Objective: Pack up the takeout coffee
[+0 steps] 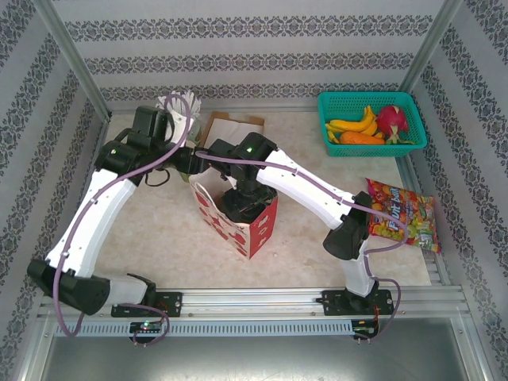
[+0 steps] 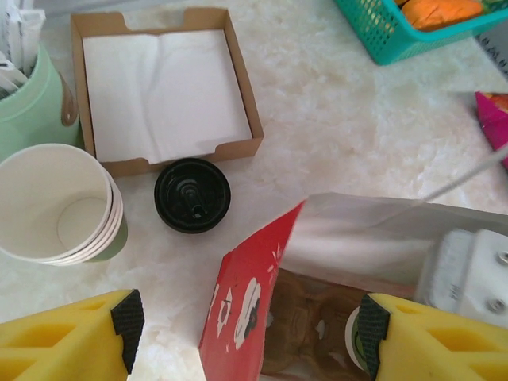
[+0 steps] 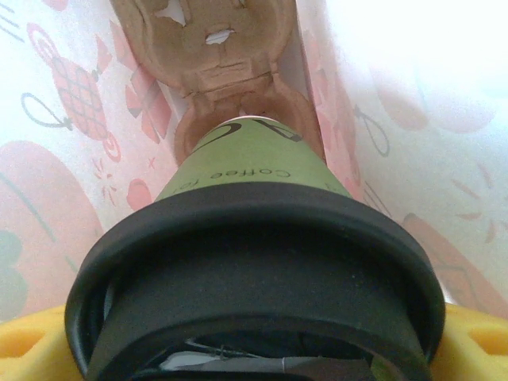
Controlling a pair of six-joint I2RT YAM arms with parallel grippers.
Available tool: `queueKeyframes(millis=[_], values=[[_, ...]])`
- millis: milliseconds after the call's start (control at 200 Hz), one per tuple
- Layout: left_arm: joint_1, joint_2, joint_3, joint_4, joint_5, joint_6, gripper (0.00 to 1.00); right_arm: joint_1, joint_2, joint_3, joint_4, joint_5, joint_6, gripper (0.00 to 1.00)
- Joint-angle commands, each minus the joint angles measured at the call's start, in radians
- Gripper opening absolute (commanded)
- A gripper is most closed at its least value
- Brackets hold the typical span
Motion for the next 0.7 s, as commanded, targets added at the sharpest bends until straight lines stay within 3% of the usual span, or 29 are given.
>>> queueKeyframes(millis=[0, 290, 510, 694], values=[[0.01, 0.048, 0.053, -0.09, 0.016, 0.037, 0.73, -0.01, -0.02, -0.014, -0.109, 0.005, -0.016, 0.71], [0.009, 0.134, 0.087, -0.131, 0.076, 0.083, 0.69, -0.01, -0.021, -0.015, -0.106, 0.006, -0.022, 0.71], [0.008, 0.168, 0.104, -0.146, 0.094, 0.092, 0.58, -0.01, -0.021, -0.015, -0.108, 0.005, -0.023, 0.71], [0.008, 0.156, 0.095, -0.139, 0.111, 0.112, 0.37, -0.01, -0.017, -0.012, -0.121, 0.008, -0.029, 0.71]])
